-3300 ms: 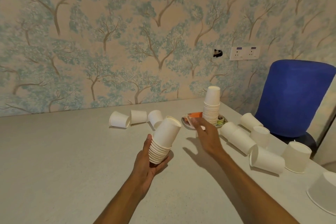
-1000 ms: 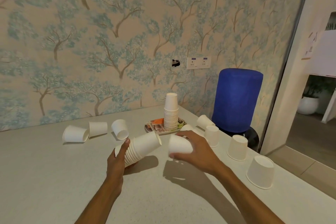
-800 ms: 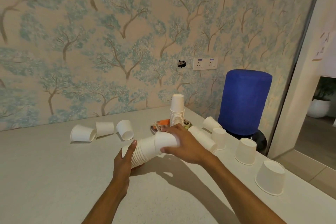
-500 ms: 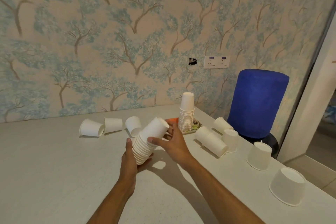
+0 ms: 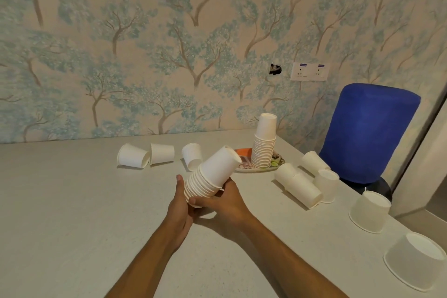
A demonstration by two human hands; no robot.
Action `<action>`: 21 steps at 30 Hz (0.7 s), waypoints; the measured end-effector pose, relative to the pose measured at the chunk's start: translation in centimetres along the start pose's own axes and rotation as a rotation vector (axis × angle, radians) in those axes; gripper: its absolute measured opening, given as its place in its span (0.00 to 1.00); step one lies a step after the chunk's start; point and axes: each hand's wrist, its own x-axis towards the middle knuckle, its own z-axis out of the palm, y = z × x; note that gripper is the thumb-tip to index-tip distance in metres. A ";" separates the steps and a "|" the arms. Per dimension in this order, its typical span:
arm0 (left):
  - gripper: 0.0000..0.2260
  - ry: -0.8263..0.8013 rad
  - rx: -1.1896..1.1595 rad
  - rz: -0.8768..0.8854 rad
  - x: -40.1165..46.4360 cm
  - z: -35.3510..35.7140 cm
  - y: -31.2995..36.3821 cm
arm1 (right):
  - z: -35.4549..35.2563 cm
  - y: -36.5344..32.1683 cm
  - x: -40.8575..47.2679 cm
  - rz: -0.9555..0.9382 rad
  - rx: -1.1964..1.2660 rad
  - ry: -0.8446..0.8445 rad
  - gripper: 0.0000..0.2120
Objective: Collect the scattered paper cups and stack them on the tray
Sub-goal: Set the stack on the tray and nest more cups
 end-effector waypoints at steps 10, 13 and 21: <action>0.36 0.010 0.161 0.114 0.1 -0.4 0.4 | -5.8 -3.0 4.2 -0.278 -0.539 0.495 0.41; 0.34 0.020 0.228 0.144 0.4 -0.1 0.1 | -7.9 -3.8 6.2 -0.278 -0.688 0.649 0.41; 0.32 0.043 0.273 0.167 1.0 0.1 -0.6 | -9.1 -2.5 9.2 -0.215 -0.796 0.632 0.36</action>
